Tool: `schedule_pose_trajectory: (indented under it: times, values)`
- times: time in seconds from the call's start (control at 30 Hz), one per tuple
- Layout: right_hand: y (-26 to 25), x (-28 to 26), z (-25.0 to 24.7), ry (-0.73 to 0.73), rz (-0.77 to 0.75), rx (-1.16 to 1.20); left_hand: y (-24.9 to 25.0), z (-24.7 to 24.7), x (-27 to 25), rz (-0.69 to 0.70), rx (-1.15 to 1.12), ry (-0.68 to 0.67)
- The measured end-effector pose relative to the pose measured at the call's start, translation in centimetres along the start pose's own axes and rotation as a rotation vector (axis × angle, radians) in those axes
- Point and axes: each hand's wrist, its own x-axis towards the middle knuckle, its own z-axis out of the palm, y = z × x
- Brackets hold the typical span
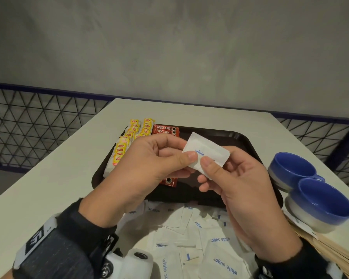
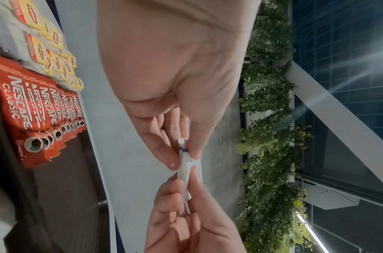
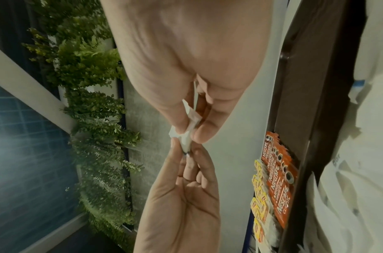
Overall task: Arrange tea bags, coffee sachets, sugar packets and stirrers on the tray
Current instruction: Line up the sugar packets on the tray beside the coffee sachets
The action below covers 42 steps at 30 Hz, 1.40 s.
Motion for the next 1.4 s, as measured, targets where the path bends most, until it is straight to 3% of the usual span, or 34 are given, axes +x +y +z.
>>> schedule_pose_trajectory:
  times: [0.13,0.3,0.37,0.5,0.63,0.77,0.9,1.4]
  values:
    - [-1.2,-0.1,-0.2,-0.038,0.032,-0.162,0.2,-0.2,0.0,-0.001,0.074,0.014]
    - [-4.1,2.4,-0.2,-0.282,0.097,-0.627,0.3,-1.3,0.3,-0.054,0.117,0.005]
    - [-5.1,5.0,0.1,-0.348,0.084,-0.780,0.6,-2.1,0.6,-0.020,0.121,0.084]
    - [-5.2,13.9,0.0,-0.306,0.128,-1.043,1.8,-4.2,1.1,0.060,-0.015,0.272]
    - [-1.2,22.0,-0.5,-0.296,0.247,-1.235,2.1,-6.0,1.1,0.102,-0.164,0.374]
    - [2.7,26.0,-0.3,-0.308,0.300,-1.333,1.7,-7.0,1.3,0.120,-0.262,0.413]
    - [4.4,27.2,0.4,-0.337,0.326,-1.416,1.3,-7.5,1.7,0.137,-0.273,0.433]
    - [5.9,27.0,1.6,-0.301,0.165,-1.650,0.7,-7.1,2.0,0.138,-0.254,0.433]
